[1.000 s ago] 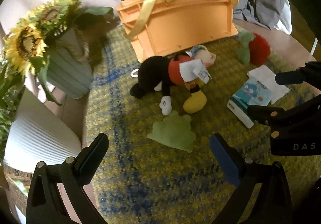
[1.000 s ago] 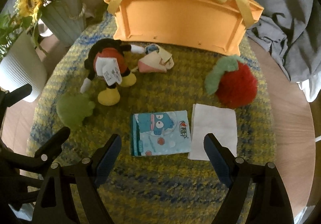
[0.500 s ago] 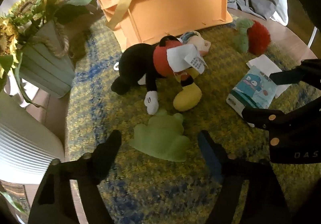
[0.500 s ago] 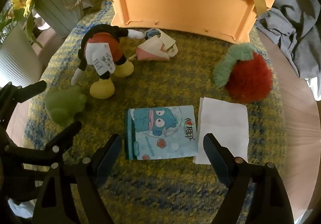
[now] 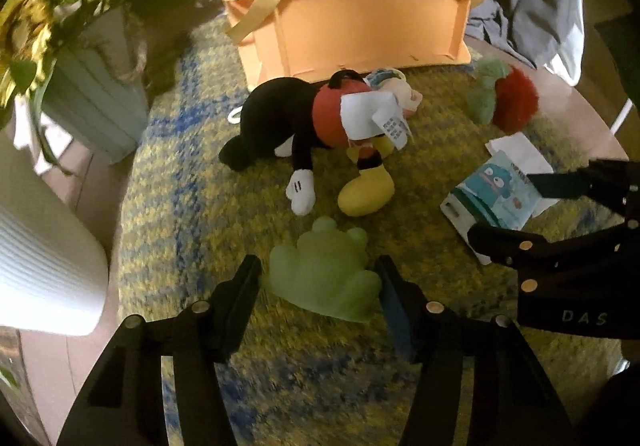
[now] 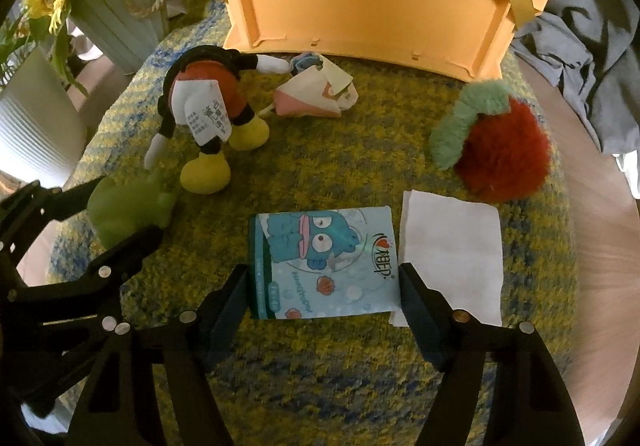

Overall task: Organize soft objects
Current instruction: 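Grasp the green leaf sponge with the left tool while the right tool grasps the tissue pack, then carry both items over the crate and open the right tool to drop the tissue pack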

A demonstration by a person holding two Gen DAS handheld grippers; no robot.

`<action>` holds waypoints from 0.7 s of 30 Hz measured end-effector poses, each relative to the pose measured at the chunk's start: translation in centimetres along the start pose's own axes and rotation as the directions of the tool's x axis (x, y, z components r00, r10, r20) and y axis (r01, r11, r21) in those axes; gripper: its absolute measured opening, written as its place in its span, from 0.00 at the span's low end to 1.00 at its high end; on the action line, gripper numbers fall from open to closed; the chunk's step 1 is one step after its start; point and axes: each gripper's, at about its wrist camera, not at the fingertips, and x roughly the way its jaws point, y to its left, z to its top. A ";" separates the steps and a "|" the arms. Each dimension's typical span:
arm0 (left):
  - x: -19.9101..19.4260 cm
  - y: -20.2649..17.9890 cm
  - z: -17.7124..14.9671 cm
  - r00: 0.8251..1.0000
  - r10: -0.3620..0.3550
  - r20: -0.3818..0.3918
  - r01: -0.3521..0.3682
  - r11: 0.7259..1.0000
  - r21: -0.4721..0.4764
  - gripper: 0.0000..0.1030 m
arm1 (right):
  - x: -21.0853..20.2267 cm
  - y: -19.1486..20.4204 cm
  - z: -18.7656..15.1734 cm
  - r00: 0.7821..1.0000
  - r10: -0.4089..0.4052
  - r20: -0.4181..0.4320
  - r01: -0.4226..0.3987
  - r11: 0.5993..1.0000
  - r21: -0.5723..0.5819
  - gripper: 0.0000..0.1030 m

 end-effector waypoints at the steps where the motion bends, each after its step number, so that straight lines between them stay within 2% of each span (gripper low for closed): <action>1: -0.2 0.1 -0.1 1.000 -0.004 0.002 0.004 1.000 -0.014 0.56 | -0.1 -0.1 -0.1 1.000 0.004 0.003 -0.004 1.000 0.003 0.71; 14: -3.6 0.3 1.2 0.997 0.043 0.071 -0.036 0.994 -0.104 0.56 | -3.1 -0.3 -0.3 0.994 -0.001 0.105 -0.001 1.000 0.019 0.71; 21: -5.9 0.3 2.7 0.991 0.041 0.128 -0.023 0.990 -0.138 0.56 | -5.8 -0.7 0.5 0.982 -0.010 0.189 0.001 0.999 0.048 0.71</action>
